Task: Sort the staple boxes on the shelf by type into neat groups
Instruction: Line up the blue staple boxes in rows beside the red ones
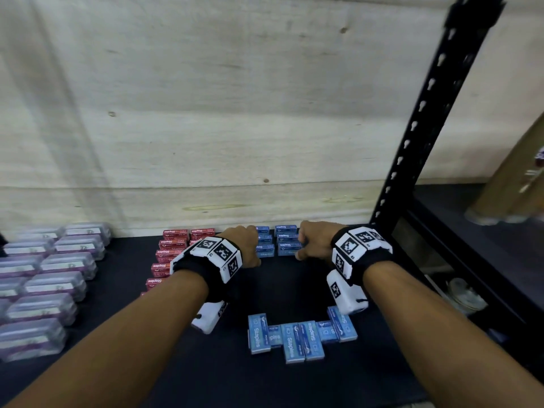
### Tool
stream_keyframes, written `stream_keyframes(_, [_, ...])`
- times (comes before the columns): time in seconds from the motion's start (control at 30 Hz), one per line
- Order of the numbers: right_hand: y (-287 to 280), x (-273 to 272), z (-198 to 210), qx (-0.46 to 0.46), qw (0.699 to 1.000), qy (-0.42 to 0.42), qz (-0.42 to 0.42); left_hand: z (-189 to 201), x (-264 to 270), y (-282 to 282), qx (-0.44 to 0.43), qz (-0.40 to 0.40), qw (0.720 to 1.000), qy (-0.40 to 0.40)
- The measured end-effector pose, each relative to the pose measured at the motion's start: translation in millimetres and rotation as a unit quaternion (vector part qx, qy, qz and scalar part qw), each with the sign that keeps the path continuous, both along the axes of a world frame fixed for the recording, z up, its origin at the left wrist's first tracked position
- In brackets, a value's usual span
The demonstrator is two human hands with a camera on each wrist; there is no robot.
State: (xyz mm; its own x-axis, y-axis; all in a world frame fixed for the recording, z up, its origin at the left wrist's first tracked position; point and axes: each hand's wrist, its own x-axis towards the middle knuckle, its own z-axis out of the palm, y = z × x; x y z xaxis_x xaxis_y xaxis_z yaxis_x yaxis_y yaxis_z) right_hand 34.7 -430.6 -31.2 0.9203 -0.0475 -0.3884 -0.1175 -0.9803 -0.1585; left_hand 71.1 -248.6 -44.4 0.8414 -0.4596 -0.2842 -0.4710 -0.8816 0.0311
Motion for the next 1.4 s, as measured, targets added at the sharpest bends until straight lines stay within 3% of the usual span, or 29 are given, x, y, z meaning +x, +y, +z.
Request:
stream_keyframes(0.2, [-5.0, -37.2, 18.3, 0.055, 0.995, 0.080, 0.006, 23.4, -26.4, 12.1, -0.001, -0.067, 0.994, 0.086])
stream_keyframes(0.3, [0.2, -59.8, 26.5, 0.020, 0.992, 0.110, 0.058, 30.6, -46.4, 20.0, -0.008, -0.109, 0.980, 0.166])
stream_keyframes(0.4, [6.5, -82.0, 28.2, -0.025, 0.986, 0.139, 0.088, 32.4, -64.8, 23.8, 0.009, -0.134, 0.971, 0.196])
stream_keyframes(0.73, [14.1, -108.0, 8.6, -0.136, 0.970, 0.166, 0.119, 11.5, -94.2, 25.1, 0.080, -0.152, 0.976, 0.133])
stream_keyframes(1.07, [3.8, -70.7, 12.8, -0.102, 0.989, 0.067, 0.084, 9.5, -58.7, 13.8, 0.008, -0.080, 0.995, 0.066])
stream_keyframes(1.4, [11.9, -33.4, -12.2, -0.117, 0.988, 0.063, 0.082, -9.7, -46.2, -6.9, 0.012, -0.045, 0.998, 0.043])
